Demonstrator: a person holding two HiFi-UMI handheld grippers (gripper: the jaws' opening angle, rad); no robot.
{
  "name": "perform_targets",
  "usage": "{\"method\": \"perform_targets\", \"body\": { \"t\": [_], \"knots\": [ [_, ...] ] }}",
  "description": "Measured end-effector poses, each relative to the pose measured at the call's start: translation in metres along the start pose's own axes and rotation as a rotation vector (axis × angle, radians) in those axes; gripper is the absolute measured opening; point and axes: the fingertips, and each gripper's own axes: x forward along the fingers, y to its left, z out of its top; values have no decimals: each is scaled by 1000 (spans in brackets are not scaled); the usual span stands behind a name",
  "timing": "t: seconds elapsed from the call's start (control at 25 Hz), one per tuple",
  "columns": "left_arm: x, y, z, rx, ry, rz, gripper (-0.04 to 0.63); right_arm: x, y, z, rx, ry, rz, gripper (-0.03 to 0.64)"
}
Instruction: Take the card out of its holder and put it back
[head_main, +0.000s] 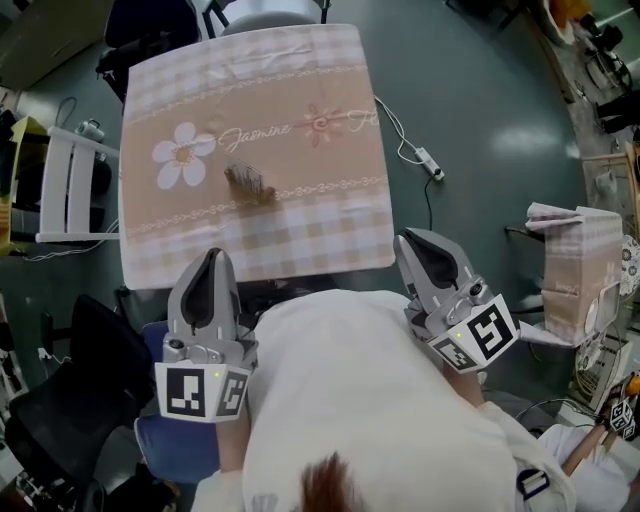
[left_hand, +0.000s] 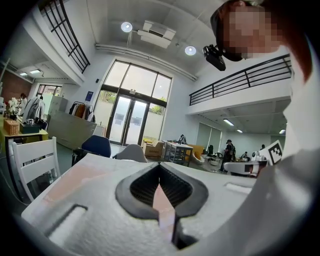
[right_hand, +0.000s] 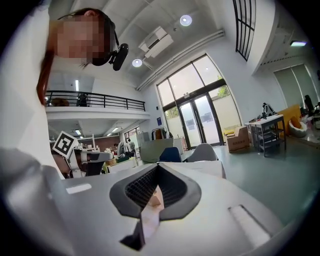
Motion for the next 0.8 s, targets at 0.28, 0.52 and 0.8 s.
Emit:
{"method": "perform_targets", "body": {
  "t": [0.28, 0.52, 0.8],
  "knots": [
    [-9, 6, -5, -23, -2, 29, 0, 11, 1, -8, 33, 37, 26, -1],
    [-19, 16, -7, -38, -10, 66, 0, 28, 17, -16, 37, 80, 124, -2],
    [-24, 21, -4, -46, -29, 83, 0, 39, 25, -18, 21, 106, 160, -3]
  ]
}}
